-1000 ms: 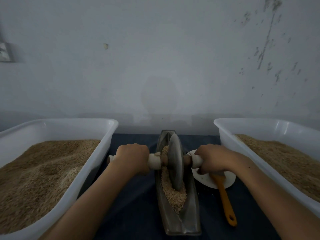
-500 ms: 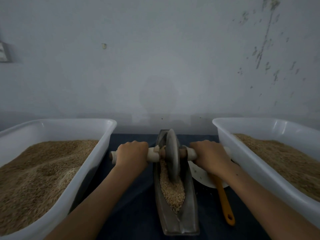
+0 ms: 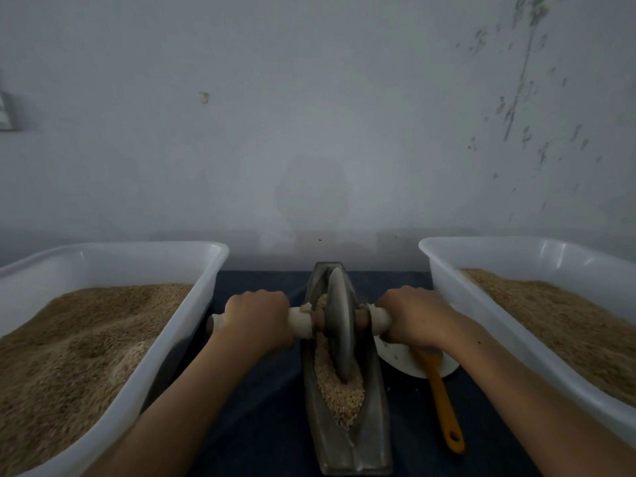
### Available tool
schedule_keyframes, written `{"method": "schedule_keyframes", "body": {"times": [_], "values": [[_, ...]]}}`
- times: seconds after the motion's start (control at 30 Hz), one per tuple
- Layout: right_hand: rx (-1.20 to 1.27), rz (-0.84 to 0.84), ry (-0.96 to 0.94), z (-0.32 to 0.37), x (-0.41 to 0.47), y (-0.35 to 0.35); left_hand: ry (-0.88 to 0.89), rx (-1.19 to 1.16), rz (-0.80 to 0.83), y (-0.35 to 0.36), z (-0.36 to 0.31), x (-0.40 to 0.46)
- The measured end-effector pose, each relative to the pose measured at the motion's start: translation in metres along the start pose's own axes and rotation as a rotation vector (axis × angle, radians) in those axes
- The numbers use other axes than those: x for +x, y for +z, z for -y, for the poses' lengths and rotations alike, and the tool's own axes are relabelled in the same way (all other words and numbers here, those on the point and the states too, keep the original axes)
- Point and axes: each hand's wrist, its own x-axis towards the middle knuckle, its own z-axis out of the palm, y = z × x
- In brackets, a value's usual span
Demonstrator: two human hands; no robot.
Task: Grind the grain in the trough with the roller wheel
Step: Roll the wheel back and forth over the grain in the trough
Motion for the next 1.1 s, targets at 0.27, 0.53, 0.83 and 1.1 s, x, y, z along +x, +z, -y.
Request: {"method": "schedule_keyframes", "body": {"times": [0.27, 0.53, 0.83, 1.1], "values": [[0.022, -0.185, 0.03, -0.001, 0.003, 0.013, -0.002, 0.019, -0.2, 0.005, -0.005, -0.001], [0.007, 0.103, -0.019, -0.005, 0.001, -0.003, 0.035, 0.027, 0.063, -0.004, 0.001, -0.001], [0.042, -0.178, 0.049, 0.0, 0.004, 0.012, -0.041, 0.031, -0.215, 0.007, -0.008, 0.001], [-0.001, -0.026, 0.034, 0.0, 0.001, 0.003, -0.021, 0.062, -0.121, 0.005, -0.005, 0.001]]}}
